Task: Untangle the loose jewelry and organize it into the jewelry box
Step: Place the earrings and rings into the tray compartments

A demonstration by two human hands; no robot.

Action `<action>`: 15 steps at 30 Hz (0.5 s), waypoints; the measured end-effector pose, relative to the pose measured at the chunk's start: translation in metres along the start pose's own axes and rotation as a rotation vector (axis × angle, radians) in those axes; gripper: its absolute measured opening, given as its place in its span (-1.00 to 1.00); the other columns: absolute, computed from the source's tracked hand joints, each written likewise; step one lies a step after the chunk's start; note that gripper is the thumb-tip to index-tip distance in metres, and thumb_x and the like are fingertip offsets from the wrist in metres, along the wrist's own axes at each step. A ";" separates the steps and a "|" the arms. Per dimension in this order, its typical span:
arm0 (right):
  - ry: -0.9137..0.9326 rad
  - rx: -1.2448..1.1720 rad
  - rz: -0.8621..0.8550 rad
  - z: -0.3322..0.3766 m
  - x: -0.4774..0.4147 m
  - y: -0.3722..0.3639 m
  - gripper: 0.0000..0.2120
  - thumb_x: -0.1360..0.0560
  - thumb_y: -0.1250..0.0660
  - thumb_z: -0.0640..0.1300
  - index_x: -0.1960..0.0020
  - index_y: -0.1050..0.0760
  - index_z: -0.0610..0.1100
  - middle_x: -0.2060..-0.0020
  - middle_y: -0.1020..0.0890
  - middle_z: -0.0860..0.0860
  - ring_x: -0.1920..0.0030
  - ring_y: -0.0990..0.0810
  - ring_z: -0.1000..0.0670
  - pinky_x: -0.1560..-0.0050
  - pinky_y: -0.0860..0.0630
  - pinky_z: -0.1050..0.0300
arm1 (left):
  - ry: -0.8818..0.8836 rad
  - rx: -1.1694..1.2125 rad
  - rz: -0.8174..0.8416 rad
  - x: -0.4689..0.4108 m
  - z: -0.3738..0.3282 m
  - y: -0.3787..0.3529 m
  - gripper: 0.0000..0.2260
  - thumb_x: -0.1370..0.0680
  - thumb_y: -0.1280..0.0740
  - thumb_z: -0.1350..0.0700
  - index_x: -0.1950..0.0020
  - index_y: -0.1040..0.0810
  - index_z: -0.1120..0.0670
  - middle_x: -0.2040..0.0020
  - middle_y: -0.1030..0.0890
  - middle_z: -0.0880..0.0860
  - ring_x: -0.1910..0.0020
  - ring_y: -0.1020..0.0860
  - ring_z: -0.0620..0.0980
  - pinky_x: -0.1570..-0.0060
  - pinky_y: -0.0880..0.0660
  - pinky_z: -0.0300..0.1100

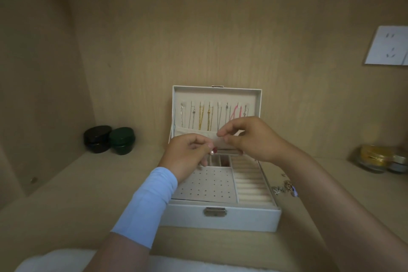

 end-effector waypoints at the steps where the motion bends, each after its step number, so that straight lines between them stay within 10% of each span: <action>1: 0.027 -0.043 0.062 0.009 0.005 0.001 -0.89 -0.49 -0.47 -0.24 0.03 -0.68 -0.06 0.11 -0.69 0.03 0.44 -0.53 0.17 0.34 -0.46 0.33 | 0.011 0.008 -0.003 0.000 -0.001 -0.002 -0.92 -0.54 -0.39 0.13 0.05 -0.68 0.08 0.25 -0.70 0.04 0.38 -0.57 -0.09 0.41 -0.46 -0.30; 10: 0.118 0.028 0.017 0.000 0.018 0.003 -0.92 -0.43 -0.55 -0.15 0.09 -0.73 -0.02 0.32 -0.70 0.15 0.45 -0.55 0.12 0.36 -0.46 0.35 | 0.088 0.084 0.034 0.003 -0.005 -0.015 -0.91 -0.57 -0.35 0.13 0.01 -0.65 0.09 0.25 -0.71 0.03 0.41 -0.56 -0.09 0.46 -0.39 -0.29; 15: 0.055 0.096 0.044 -0.018 0.020 0.002 -0.96 -0.46 -0.52 -0.14 0.11 -0.74 -0.02 0.42 -0.67 0.10 0.48 -0.52 0.16 0.33 -0.49 0.30 | -0.019 -0.218 0.074 0.002 0.005 -0.018 -0.93 -0.51 -0.40 0.08 0.07 -0.68 -0.06 0.15 -0.70 -0.11 0.17 -0.61 -0.17 0.06 -0.52 -0.26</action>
Point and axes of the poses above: each hand's wrist, its own x-axis away from the middle knuckle, its own y-axis out of the back of the hand, z = x × y, the point moved 2 cm from there along -x, towards the middle knuckle
